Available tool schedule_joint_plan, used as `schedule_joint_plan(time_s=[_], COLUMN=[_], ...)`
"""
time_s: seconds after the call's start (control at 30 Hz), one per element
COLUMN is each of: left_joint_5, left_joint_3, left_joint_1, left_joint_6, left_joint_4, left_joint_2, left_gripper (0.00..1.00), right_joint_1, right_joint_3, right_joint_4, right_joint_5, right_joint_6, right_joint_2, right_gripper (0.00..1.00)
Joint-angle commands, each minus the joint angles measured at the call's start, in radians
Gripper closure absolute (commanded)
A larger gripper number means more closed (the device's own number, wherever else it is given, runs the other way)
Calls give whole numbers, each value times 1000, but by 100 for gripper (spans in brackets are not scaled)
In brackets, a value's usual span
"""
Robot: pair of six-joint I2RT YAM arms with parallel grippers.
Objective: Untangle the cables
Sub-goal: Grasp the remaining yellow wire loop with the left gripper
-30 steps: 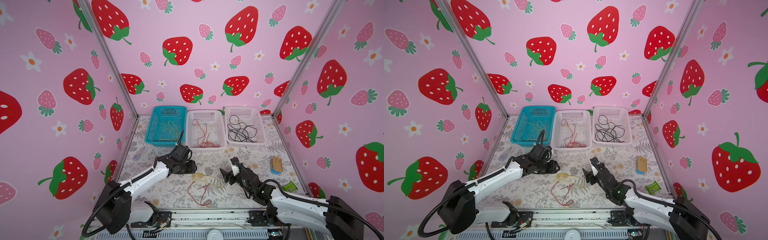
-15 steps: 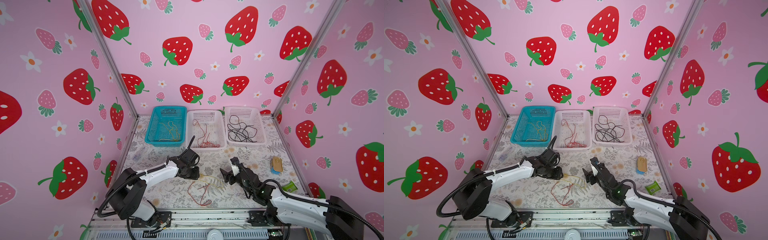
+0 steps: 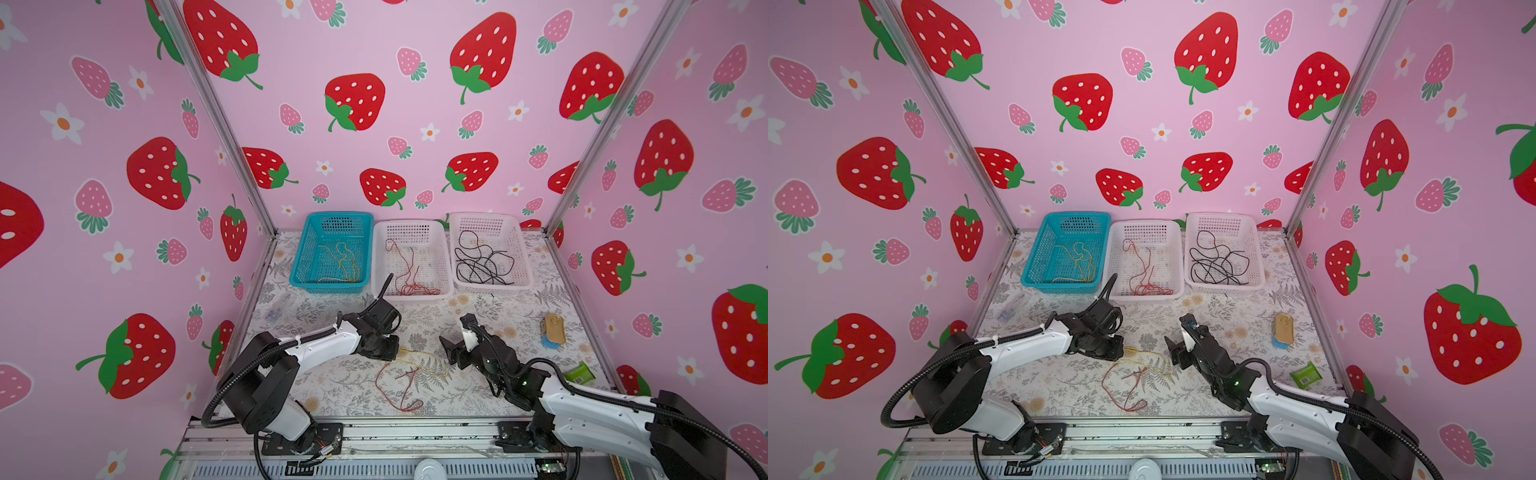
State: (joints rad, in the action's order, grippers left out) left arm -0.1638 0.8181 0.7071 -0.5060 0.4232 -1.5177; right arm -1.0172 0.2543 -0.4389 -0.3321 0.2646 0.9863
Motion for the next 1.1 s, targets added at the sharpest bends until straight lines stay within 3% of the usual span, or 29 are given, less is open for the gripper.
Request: schedule_joint_plan(time_s=[0.0, 0.5, 0.77, 1.07], left_joint_5=[20, 20, 11, 76], left_joint_3=[34, 34, 70, 216], left_joint_1=[6, 6, 18, 41], left_joint_6=[7, 8, 40, 162], left_joint_4=[22, 19, 49, 243], left_joint_2=[10, 33, 54, -48], left_gripper=[77, 90, 73, 69], right_joint_1=[-4, -5, -4, -5], right_joint_3=[24, 25, 28, 23], right_joint_4=[5, 8, 9, 14], right_joint_5=[-13, -14, -11, -10], right_joint_6=[4, 7, 7, 10], right_joint_2=[4, 4, 6, -13], right_gripper=[18, 19, 19, 19])
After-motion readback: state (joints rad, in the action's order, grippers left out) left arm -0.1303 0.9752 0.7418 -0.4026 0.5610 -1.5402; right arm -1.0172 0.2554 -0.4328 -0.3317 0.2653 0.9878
